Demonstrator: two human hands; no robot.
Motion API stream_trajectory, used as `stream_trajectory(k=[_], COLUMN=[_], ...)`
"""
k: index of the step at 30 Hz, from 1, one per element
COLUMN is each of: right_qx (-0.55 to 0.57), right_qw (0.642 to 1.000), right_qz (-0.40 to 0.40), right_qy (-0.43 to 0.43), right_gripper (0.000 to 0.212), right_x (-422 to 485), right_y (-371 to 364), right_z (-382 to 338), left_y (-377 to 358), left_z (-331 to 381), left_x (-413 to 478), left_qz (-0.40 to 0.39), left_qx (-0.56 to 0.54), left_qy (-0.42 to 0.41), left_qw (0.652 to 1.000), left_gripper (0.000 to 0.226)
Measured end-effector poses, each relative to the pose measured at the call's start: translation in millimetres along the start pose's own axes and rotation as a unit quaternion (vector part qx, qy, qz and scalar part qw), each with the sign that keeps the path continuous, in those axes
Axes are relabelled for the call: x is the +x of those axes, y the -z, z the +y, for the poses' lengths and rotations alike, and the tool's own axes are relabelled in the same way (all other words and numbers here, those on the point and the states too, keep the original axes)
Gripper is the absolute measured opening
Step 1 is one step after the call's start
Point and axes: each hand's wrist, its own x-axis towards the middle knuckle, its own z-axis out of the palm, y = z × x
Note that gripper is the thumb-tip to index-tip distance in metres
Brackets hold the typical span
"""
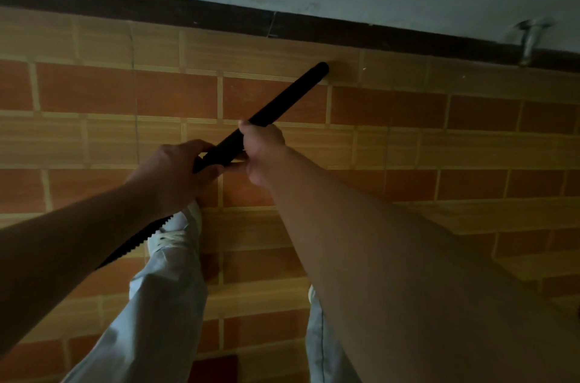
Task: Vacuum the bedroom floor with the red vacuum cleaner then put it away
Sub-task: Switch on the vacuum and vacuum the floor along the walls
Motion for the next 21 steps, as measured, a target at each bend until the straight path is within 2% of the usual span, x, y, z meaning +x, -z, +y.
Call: stream_trajectory(k=[7,15,21], right_qx=[0.014,0.035,0.029], right_qw=[1.000,0.999,0.999], right_qz=[0.002,0.017,0.006], right_qy=[0.001,-0.012,0.014], right_gripper=[0.034,0.040,0.038], right_x=[6,9,13], right_y=[23,68,93], right_z=[-16,-20,-42], left_y=[-9,-33,-42], left_z=[28,66,84], left_x=[9,16,35], left_qz=[0.044,0.027,0.052], left_qx=[0.001,0.014,0.012], left_qy=[0.004,-0.004,-0.028], left_qw=[0.999,1.000,0.998], left_gripper=[0.037,0.035,0.036])
